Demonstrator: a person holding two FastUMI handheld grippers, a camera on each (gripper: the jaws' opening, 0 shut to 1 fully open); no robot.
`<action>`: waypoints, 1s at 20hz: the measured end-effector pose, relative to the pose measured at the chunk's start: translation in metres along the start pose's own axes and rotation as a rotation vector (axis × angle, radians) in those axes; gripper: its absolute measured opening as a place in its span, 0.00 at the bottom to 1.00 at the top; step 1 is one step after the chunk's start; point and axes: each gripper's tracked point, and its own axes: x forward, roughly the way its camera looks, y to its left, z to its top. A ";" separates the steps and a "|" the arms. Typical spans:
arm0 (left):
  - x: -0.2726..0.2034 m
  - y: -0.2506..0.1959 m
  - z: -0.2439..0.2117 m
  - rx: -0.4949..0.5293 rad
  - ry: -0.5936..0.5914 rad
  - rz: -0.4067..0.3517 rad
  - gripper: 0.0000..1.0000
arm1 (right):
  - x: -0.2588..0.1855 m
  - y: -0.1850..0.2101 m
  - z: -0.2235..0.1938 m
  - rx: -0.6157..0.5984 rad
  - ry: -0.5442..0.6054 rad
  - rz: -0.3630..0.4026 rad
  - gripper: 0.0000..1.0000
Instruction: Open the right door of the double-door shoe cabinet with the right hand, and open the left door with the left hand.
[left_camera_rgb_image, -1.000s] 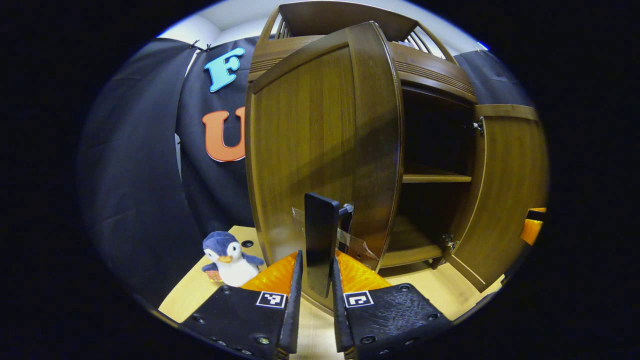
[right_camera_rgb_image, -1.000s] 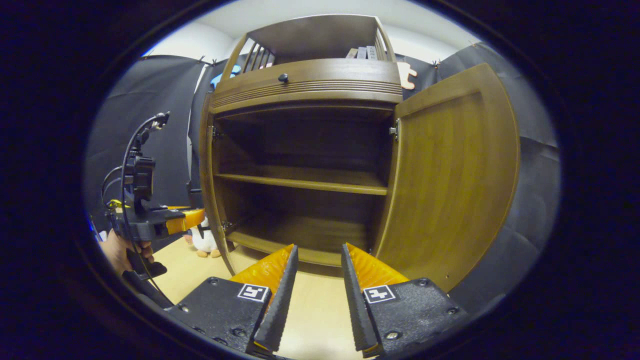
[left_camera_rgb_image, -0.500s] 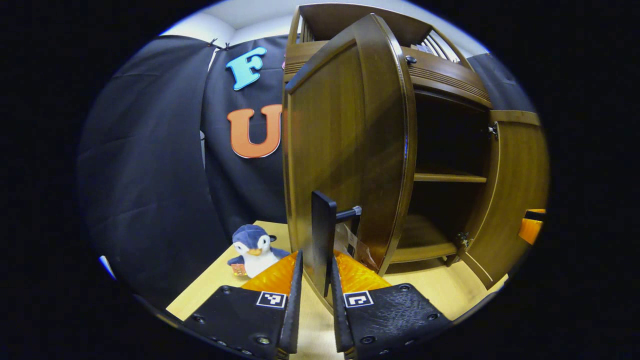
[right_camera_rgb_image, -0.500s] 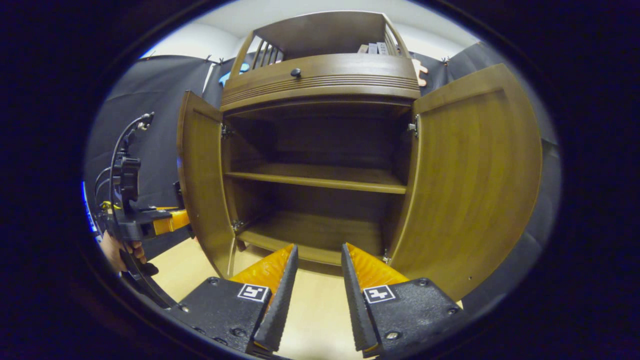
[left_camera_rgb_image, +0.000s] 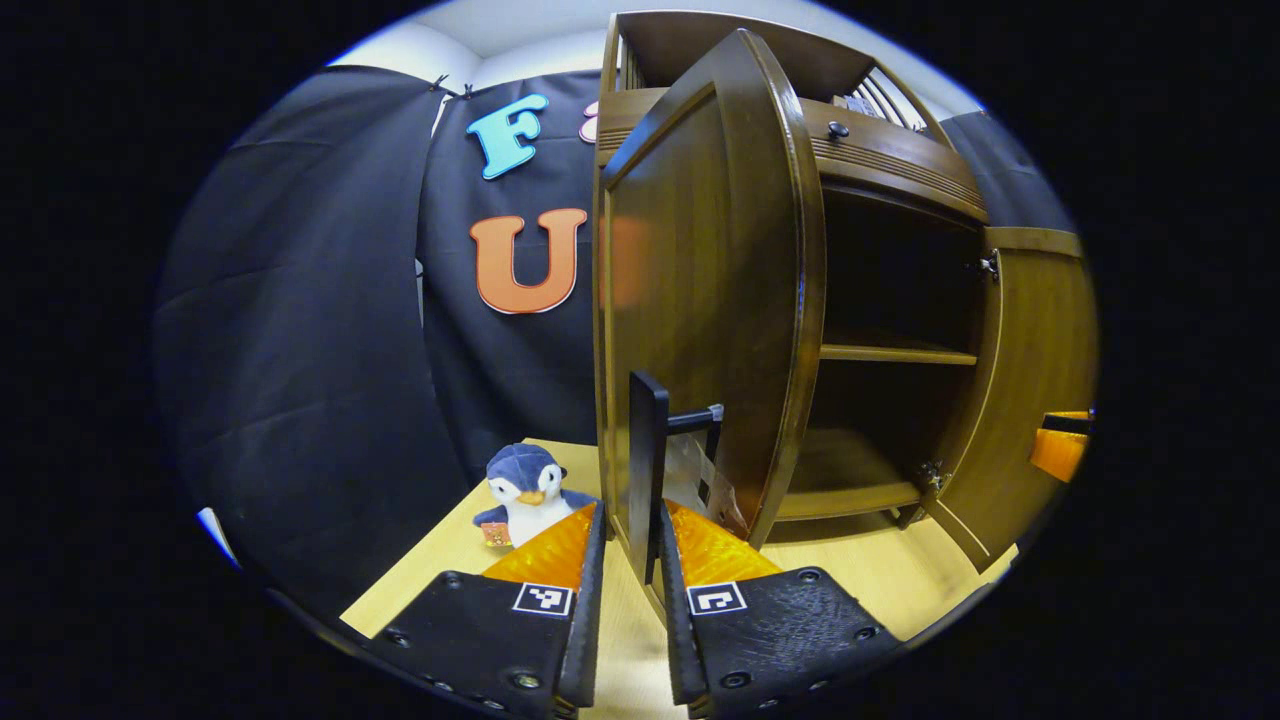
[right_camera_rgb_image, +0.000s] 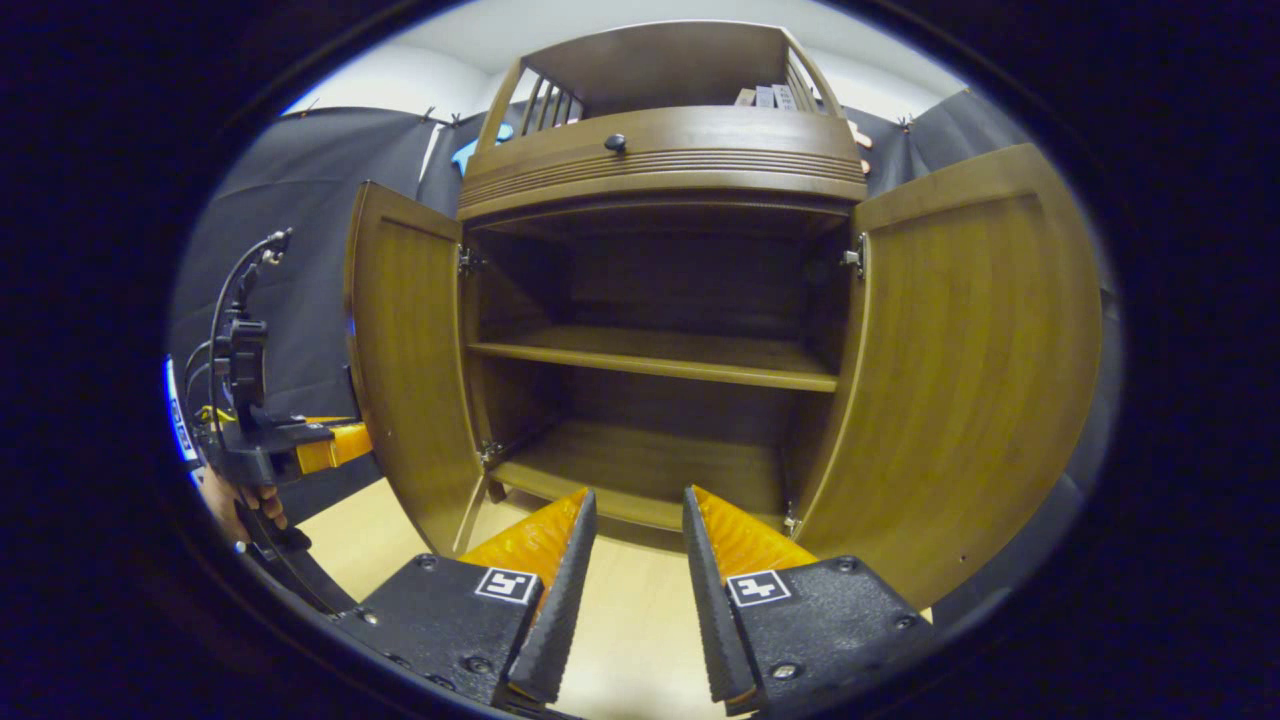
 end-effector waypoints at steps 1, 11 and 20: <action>-0.001 0.006 -0.001 0.007 0.004 0.010 0.28 | 0.001 0.000 0.001 -0.002 -0.002 0.000 0.55; -0.009 0.052 -0.012 -0.027 0.032 0.068 0.06 | 0.012 0.011 0.012 -0.008 -0.007 -0.001 0.55; -0.028 0.116 -0.020 -0.025 0.042 0.176 0.01 | 0.021 0.016 0.016 -0.025 -0.010 -0.008 0.55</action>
